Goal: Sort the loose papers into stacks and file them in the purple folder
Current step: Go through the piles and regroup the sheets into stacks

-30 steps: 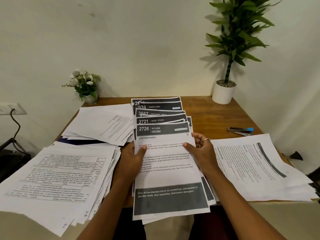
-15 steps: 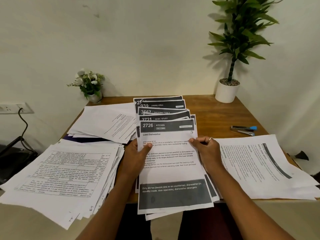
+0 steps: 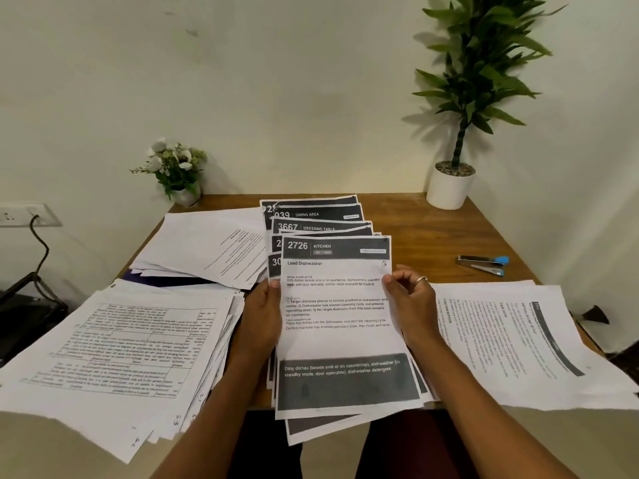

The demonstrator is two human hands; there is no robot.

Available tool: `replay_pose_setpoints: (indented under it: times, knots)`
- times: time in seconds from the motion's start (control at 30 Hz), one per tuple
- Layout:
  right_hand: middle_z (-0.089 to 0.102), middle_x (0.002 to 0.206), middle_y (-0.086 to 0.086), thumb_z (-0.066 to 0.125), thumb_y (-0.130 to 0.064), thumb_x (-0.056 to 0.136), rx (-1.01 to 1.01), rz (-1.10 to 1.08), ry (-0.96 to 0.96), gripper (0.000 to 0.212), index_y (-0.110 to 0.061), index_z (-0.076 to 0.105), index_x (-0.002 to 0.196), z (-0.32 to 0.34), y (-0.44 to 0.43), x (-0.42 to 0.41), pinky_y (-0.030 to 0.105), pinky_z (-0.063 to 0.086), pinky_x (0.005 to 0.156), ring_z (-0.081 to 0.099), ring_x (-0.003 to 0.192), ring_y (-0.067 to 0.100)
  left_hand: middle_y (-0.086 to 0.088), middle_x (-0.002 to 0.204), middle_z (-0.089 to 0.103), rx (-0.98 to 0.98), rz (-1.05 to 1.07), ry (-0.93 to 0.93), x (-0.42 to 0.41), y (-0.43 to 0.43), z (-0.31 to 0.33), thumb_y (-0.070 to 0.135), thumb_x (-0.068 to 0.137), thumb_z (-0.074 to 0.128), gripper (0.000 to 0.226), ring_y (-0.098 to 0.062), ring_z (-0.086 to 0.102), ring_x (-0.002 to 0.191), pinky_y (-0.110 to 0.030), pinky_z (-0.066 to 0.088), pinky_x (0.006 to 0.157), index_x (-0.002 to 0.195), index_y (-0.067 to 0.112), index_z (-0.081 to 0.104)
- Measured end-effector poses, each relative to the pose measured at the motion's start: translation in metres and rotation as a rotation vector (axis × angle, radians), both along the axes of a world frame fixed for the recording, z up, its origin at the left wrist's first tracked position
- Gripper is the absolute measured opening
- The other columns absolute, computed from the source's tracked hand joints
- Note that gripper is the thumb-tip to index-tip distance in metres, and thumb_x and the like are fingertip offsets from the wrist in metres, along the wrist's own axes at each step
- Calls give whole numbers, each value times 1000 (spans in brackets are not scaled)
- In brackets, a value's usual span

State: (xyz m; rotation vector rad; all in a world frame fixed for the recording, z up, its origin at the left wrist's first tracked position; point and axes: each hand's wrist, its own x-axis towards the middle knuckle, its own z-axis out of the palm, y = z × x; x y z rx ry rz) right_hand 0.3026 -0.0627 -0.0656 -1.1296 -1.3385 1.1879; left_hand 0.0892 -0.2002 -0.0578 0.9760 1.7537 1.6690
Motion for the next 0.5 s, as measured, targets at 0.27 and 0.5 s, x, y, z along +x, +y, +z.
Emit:
replay_pose_setpoints:
  times: [0.27, 0.5]
  knots:
    - [74, 102, 2, 64, -28, 99, -98, 70, 94, 5, -24, 62, 98, 25, 22, 16, 44, 55, 94, 68, 106, 29, 10, 106, 74, -175, 18, 100, -5, 11, 4, 30, 108, 45, 18, -11, 73, 95, -45, 62, 85, 109, 34, 62]
    - [74, 104, 0, 61, -26, 101, -129, 60, 98, 4, -23, 59, 103, 69, 45, 29, 35, 58, 79, 72, 100, 21, 5, 141, 52, -125, 96, 303, 2, 25, 34, 25, 102, 59, 41, -17, 56, 126, -36, 49, 99, 140, 32, 47]
